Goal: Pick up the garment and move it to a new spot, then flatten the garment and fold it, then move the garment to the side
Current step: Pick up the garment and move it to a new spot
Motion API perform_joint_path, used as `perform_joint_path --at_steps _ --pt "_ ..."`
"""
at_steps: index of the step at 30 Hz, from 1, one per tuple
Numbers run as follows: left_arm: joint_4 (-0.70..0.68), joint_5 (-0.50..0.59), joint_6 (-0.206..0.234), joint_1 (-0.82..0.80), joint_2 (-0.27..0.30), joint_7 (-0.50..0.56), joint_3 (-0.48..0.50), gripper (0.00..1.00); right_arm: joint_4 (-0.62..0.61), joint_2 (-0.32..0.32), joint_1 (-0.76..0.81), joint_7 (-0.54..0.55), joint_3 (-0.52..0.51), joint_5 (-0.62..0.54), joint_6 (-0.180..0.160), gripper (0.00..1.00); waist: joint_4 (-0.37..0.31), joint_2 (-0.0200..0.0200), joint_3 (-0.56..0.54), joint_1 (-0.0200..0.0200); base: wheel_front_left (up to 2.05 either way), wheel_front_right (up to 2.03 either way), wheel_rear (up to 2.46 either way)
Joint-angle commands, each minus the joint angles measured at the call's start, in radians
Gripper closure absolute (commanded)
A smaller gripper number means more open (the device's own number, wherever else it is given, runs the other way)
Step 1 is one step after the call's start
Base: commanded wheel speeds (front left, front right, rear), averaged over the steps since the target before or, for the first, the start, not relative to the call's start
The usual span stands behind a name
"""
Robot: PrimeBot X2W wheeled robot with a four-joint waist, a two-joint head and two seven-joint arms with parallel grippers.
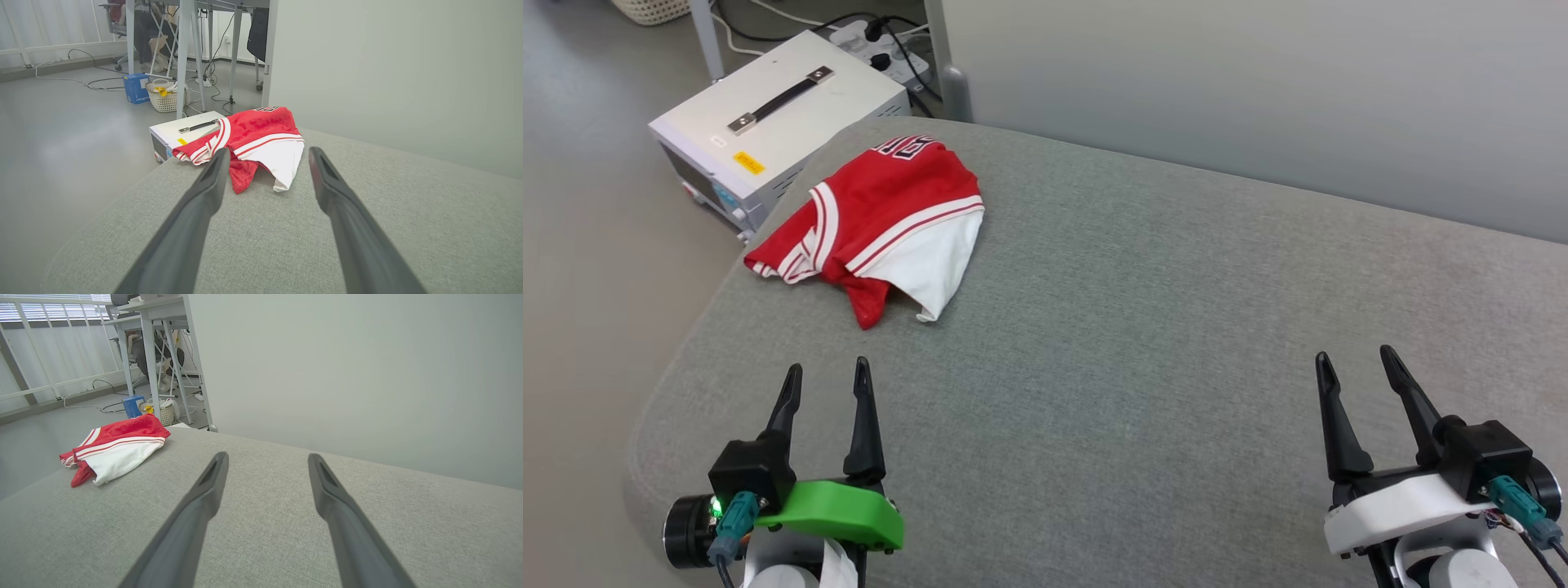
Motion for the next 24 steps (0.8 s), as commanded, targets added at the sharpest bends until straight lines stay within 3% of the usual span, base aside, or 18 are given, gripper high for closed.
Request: perform_joint_path --at_steps 1,12,24 --pt "0.002 -0.011 0.002 0.021 -0.004 -0.01 -0.003 0.0 0.004 -0.002 0.013 -0.012 0.002 0.01 -0.001 0.0 0.05 0.0099 0.001 0.0 0.0 0.0 0.0" --pt "0.015 -0.033 0.009 0.029 -0.005 -0.033 -0.009 0.0 0.015 -0.002 0.015 -0.035 0.012 0.018 -0.001 0.0 0.146 0.0109 0.0 0.0 0.0 0.0 0.0" --pt "0.013 -0.023 -0.003 0.031 -0.005 -0.033 -0.009 0.0 0.021 -0.002 0.012 -0.035 0.028 0.026 -0.001 0.0 0.14 0.0109 0.0 0.0 0.0 0.0 0.0"
